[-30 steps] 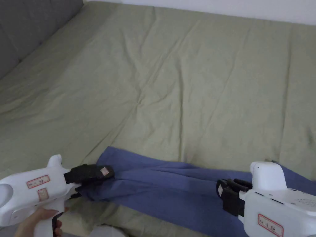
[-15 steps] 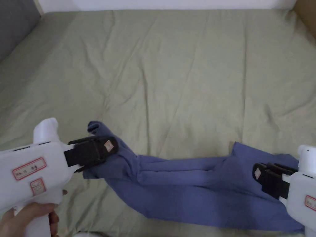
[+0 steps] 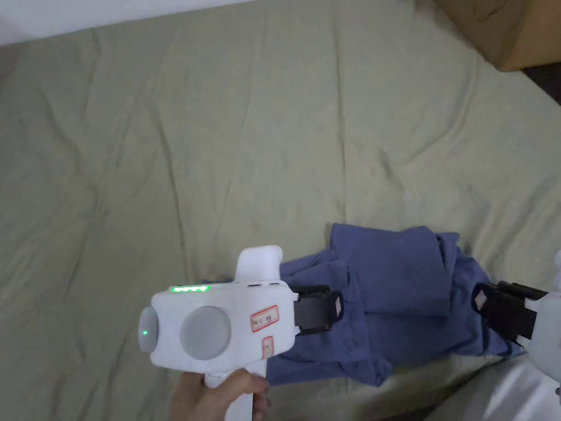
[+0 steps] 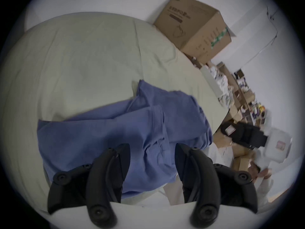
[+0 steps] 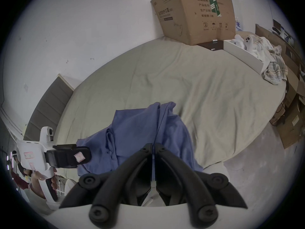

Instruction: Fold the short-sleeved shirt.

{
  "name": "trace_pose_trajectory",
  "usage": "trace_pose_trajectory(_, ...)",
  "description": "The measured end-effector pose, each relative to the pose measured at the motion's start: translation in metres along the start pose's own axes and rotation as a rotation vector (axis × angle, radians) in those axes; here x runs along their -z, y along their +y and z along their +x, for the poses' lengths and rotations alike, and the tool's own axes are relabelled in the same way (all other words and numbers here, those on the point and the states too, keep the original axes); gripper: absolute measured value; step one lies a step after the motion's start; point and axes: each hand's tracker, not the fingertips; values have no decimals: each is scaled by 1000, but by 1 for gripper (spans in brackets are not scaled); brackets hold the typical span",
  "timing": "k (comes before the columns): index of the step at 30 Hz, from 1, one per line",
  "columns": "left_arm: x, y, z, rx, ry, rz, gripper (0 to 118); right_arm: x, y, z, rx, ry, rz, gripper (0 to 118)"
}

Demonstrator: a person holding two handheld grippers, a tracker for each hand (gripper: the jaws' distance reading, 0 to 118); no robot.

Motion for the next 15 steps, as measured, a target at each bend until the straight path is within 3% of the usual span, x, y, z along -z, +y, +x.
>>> trace_pose_trajectory(4, -42, 10, -13, -65, -76, 99, 59, 3, 1, -3, 8, 8, 0, 3)
trace_pose_trajectory(5, -49, 10, -17, -61, -71, 129, 43, 5, 1, -5, 7, 14, -2, 3)
trace_pose_trajectory(7, -52, 10, -25, -53, 13, 149, 0, 5, -2, -10, 2, 22, -4, 3)
trace_pose_trajectory(9, -40, 7, -33, -62, 112, 104, 0, 7, -1, -14, -10, 36, -11, 3)
trace_pose_trajectory(15, 20, -18, -32, -131, -28, -75, 0, 9, -2, -21, -19, 46, -19, 3)
